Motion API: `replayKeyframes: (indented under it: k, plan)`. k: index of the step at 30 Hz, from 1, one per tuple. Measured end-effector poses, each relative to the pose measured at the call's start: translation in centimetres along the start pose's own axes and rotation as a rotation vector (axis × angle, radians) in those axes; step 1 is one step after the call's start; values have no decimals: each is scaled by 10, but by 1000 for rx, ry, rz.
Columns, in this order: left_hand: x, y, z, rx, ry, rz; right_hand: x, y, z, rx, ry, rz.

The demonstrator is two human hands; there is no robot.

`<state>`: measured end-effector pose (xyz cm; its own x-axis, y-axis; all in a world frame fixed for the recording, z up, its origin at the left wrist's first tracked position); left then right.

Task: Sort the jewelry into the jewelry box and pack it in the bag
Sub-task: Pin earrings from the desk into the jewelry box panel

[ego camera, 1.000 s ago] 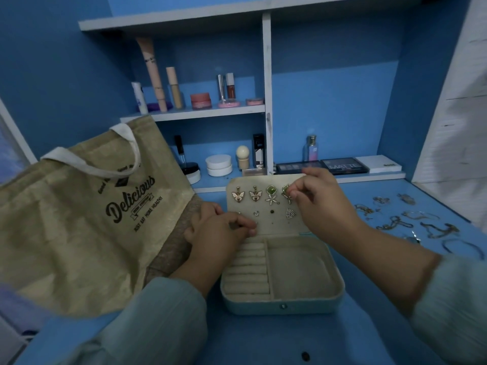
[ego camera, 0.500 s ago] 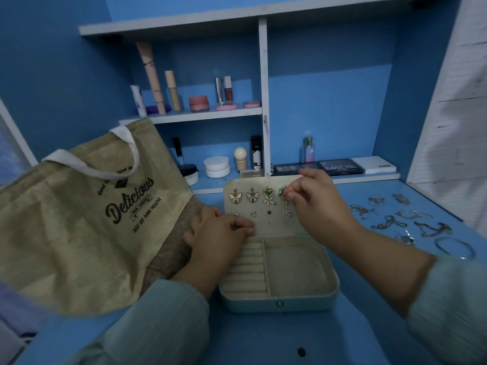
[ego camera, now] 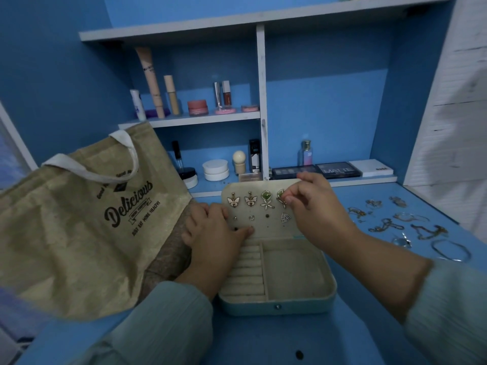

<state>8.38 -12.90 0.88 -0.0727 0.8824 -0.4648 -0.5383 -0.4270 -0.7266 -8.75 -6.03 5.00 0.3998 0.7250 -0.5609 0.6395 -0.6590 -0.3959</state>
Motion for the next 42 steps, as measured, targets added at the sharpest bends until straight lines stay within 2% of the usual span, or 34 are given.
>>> replayKeyframes:
  k: [4,8,16,19,25,31,35,42]
  plan:
    - [0,0,-2,93,-29,4,0,-2,0,0,-11,21]
    - [-3,6,-7,278,-77,-70,0,-7,-5,26,-54,39]
    - [-7,12,-13,306,-66,-198,1,-25,-26,100,-47,12]
    - [-6,11,-8,239,33,-211,-1,-31,-37,119,-32,6]
    - [-4,6,-6,249,170,-207,-1,-25,-46,98,99,-181]
    - [-6,4,-3,7,181,-216,-7,-6,-49,198,104,-323]
    - [-7,10,-9,16,157,-235,-12,9,-44,265,147,-441]
    - [-4,7,-12,141,206,-155,-19,34,-40,333,163,-596]
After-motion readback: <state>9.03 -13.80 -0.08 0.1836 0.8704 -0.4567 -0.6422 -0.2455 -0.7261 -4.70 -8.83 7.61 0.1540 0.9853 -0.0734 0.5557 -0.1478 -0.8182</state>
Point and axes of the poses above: each hand's wrist, its own x-axis away from the middle knuckle, its own y-axis out of the palm, z = x × y, the point moved 6 cm from there along -x, towards the middle knuckle, and after that the axes turned 11 degrees about z, right-handed, at the moved point
